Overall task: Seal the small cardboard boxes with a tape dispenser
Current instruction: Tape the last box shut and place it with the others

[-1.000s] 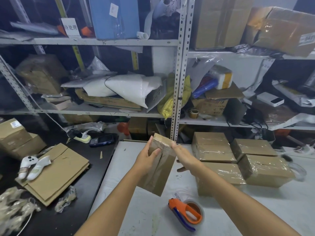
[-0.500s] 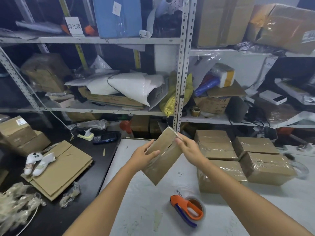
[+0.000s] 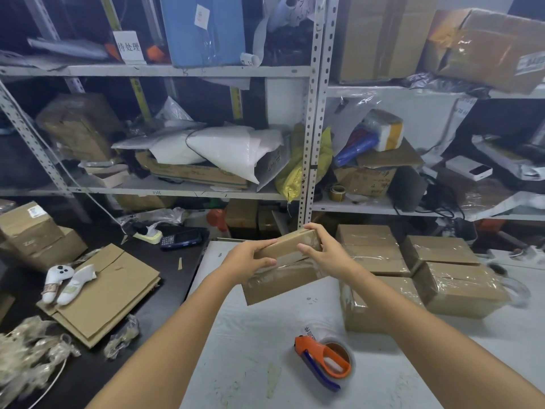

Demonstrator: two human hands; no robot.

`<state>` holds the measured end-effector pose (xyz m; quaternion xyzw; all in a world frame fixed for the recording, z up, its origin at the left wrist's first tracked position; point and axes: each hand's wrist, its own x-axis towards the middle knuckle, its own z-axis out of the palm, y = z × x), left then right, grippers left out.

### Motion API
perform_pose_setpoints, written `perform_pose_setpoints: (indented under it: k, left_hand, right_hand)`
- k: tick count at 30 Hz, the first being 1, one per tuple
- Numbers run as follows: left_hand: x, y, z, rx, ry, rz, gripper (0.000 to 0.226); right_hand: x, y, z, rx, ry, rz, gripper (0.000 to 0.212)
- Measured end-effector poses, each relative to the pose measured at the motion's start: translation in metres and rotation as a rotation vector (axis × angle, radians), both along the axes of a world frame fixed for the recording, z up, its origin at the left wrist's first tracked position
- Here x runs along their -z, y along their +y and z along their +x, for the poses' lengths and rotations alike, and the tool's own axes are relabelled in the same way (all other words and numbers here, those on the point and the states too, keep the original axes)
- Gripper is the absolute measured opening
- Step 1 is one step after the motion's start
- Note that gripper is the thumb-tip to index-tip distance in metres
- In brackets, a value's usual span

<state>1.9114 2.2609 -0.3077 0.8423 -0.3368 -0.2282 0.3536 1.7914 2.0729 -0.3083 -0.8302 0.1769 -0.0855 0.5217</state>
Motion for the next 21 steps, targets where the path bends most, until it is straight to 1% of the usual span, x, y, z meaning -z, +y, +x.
perform_pose_setpoints:
  k: [2,4,5,6,7,8,10,12,13,14,15,17,19,21]
  left_hand:
    - [0.003,-0.001,0.000,-0.045,-0.056,-0.038,0.058]
    - [0.004,-0.001,0.000,-0.152,-0.099,-0.122,0.074]
    - [0.004,0.000,0.001,-0.213,-0.058,-0.182,0.084]
    - [0.003,0.001,0.002,-0.277,0.028,-0.240,0.092]
    - [0.002,0.002,0.001,-0.332,0.119,-0.283,0.094]
    - [0.001,0.003,0.000,-0.365,0.179,-0.309,0.087]
    - [-0.001,0.003,-0.003,-0.375,0.215,-0.321,0.068]
    - [0.000,0.005,0.000,-0.358,0.218,-0.338,0.064]
    - [0.000,0.007,0.003,-0.339,0.219,-0.330,0.064]
    - [0.000,0.010,0.005,-0.312,0.209,-0.304,0.065]
    - [-0.002,0.012,0.007,-0.283,0.196,-0.273,0.067]
    - [-0.004,0.015,0.008,-0.217,0.181,-0.226,0.067]
    - [-0.006,0.015,0.006,-0.149,0.185,-0.199,0.067]
    - [-0.005,0.016,0.006,-0.102,0.205,-0.198,0.067]
  right_hand:
    - [0.004,-0.002,0.000,0.013,-0.021,0.001,0.043]
    - [0.005,-0.005,0.000,0.082,-0.043,0.022,0.039]
    - [0.004,-0.006,-0.001,0.136,-0.058,0.041,0.038]
    - [0.002,-0.007,-0.001,0.188,-0.072,0.070,0.038]
    - [0.000,-0.007,-0.001,0.229,-0.079,0.104,0.038]
    - [-0.001,-0.007,-0.001,0.250,-0.079,0.138,0.038]
    - [-0.001,-0.005,-0.002,0.246,-0.055,0.167,0.038]
    - [0.001,-0.005,-0.005,0.202,0.005,0.107,0.037]
    - [0.001,-0.006,-0.006,0.163,0.053,0.026,0.038]
    - [0.003,-0.008,-0.006,0.112,0.109,-0.078,0.043]
    - [0.004,-0.010,-0.006,0.055,0.170,-0.180,0.053]
    - [0.003,-0.006,-0.003,-0.069,0.258,-0.308,0.072]
    - [-0.001,0.006,0.002,-0.188,0.281,-0.294,0.079]
    - [0.000,0.016,0.005,-0.268,0.269,-0.221,0.076]
